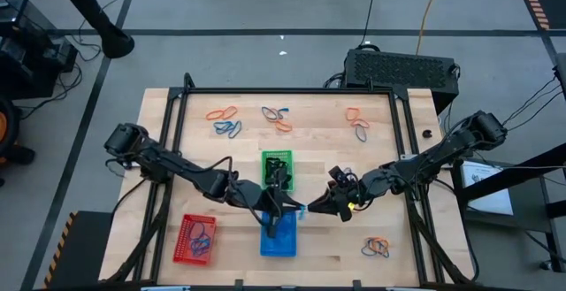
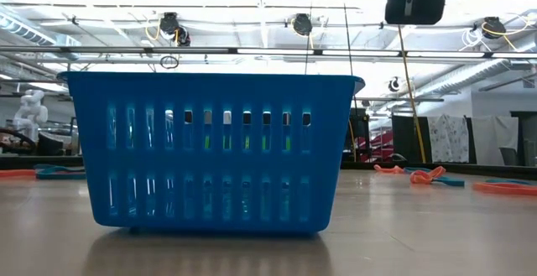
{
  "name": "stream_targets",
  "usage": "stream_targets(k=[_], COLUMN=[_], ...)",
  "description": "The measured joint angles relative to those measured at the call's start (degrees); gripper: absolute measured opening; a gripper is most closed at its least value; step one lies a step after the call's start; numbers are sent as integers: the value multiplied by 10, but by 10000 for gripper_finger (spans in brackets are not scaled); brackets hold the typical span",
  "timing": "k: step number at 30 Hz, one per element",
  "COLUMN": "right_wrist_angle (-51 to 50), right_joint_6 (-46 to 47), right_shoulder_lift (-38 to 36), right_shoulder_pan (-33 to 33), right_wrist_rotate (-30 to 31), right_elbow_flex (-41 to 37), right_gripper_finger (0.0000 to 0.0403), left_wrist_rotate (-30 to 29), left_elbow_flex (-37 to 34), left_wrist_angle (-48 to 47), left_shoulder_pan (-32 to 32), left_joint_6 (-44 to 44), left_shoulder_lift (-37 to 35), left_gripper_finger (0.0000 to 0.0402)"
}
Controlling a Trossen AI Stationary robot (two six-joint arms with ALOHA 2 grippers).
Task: Sort rubber bands into baskets
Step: Put the blue rubberband into the red bin
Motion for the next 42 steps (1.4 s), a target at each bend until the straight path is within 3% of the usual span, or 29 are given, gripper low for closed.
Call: stream_targets(k=[6,12,19,24,35,42], right_wrist_angle=[0,0,0,0,0,0], right_joint_6=[-15,-32,-41,-46,-75,-92], right_shoulder_lift=[0,0,0,0,0,0], right_shoulder_pan=[-1,-7,-13,-26,-58,-76], right_wrist_rotate=[-9,-42,-43,-43,-45,-45], right_elbow_flex=[0,0,0,0,0,0], right_gripper_finger=[159,195,203,203,203,203], left_wrist_rotate=[-62,-67,64,158,205,212], left_elbow_flex=[0,0,1,-1,-47,-64], left_wrist_angle=[-75,-273,-563,-732,-716,-708], left_shoulder_pan=[-26,-60,-113,-177,-270,-293], left_joint_6=[-61,-228,-519,-659,-888,-952], left_shoulder_lift=[-39,-112,-176,-180,-180,-180], left_gripper_finger=[2,2,2,2,2,13])
